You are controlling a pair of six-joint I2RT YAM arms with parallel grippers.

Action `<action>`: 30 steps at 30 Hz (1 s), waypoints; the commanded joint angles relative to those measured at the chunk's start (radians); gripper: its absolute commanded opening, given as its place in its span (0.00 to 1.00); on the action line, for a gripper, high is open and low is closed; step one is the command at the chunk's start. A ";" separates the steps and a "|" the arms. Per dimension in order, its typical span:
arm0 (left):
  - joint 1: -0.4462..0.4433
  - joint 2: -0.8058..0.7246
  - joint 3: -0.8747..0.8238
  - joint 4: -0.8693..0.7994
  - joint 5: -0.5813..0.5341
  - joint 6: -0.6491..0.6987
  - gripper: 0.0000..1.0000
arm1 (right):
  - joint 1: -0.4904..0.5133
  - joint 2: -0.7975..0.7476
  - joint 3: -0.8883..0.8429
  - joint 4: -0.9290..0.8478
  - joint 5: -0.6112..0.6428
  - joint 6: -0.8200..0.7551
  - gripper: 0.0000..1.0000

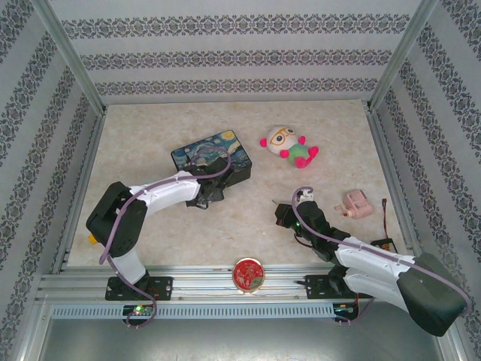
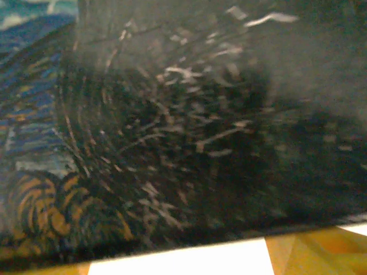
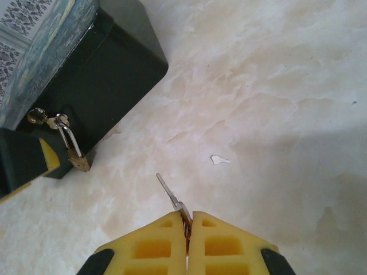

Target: Unlock the padlock with the key

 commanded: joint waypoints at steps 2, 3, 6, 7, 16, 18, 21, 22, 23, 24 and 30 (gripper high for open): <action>0.020 0.008 0.087 -0.064 -0.010 0.173 0.76 | -0.008 0.015 0.040 -0.002 -0.013 -0.023 0.00; 0.019 0.009 0.084 -0.048 0.014 0.178 0.76 | -0.009 0.015 0.042 -0.004 -0.012 -0.022 0.00; 0.024 0.027 0.092 -0.025 0.007 0.214 0.76 | -0.013 0.017 0.044 -0.003 -0.007 -0.022 0.00; 0.029 0.039 0.104 -0.027 0.000 0.224 0.76 | -0.016 0.018 0.046 -0.004 -0.008 -0.025 0.00; -0.022 0.040 0.116 -0.005 0.053 0.161 0.80 | -0.027 0.021 0.055 -0.017 -0.017 -0.025 0.00; -0.050 0.051 0.111 -0.006 0.049 0.152 0.80 | -0.028 0.022 0.054 -0.017 -0.014 -0.024 0.00; -0.056 0.095 0.107 0.003 0.077 0.153 0.80 | -0.030 0.031 0.061 -0.017 -0.018 -0.028 0.00; -0.056 0.111 0.113 0.006 0.081 0.166 0.80 | -0.028 0.034 0.064 -0.018 -0.023 -0.030 0.00; -0.056 0.125 0.120 0.005 0.079 0.177 0.81 | -0.029 0.036 0.067 -0.018 -0.025 -0.032 0.00; -0.056 0.138 0.131 0.003 0.064 0.193 0.81 | -0.029 0.039 0.068 -0.018 -0.028 -0.032 0.00; -0.049 0.208 0.203 -0.016 -0.011 0.250 0.78 | -0.029 0.031 0.058 -0.017 -0.024 -0.023 0.00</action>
